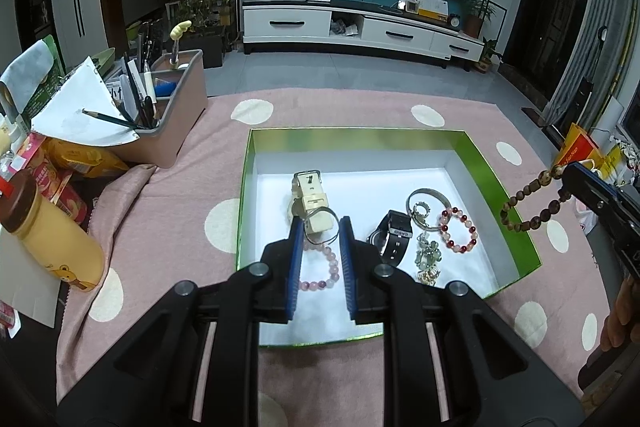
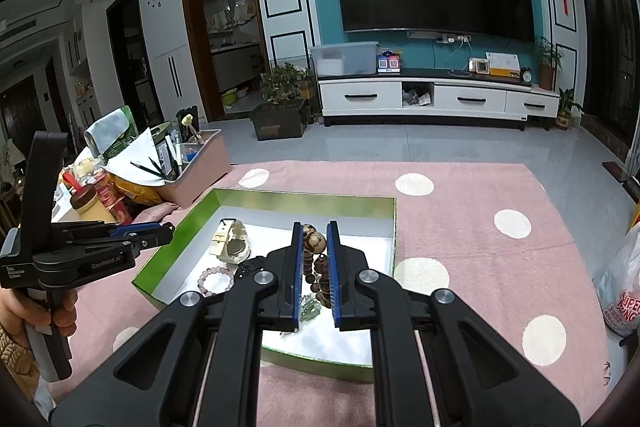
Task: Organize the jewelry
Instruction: 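Carry the wooden bracelet and small ring with both tools into the green box, then open both tools to release the wooden bracelet and small ring in the box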
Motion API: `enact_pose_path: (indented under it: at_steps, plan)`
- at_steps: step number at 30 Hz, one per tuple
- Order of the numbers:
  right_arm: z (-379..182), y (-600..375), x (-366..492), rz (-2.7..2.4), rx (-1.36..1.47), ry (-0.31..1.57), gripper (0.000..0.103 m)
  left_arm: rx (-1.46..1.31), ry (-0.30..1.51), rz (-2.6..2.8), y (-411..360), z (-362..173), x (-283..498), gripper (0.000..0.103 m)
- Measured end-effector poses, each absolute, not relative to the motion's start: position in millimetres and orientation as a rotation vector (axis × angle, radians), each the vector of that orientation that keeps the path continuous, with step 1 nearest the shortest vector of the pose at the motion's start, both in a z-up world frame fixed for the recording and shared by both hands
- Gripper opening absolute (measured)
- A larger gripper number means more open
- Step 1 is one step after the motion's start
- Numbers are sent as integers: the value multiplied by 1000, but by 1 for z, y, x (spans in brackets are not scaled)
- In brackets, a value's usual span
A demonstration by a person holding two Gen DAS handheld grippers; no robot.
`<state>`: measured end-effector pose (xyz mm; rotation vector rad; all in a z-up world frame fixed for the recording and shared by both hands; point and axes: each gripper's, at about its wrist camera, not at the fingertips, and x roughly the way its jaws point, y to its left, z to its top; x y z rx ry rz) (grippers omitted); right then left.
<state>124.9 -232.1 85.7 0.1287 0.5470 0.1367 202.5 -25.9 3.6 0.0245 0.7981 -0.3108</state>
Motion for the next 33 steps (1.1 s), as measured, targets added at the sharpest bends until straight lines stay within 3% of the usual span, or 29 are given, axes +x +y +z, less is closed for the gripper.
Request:
enact_pose_path:
  at_steps: [33]
  plan:
    - [41,-246,217,144,242,737,11,15,964,-372,-90,-35,293,18]
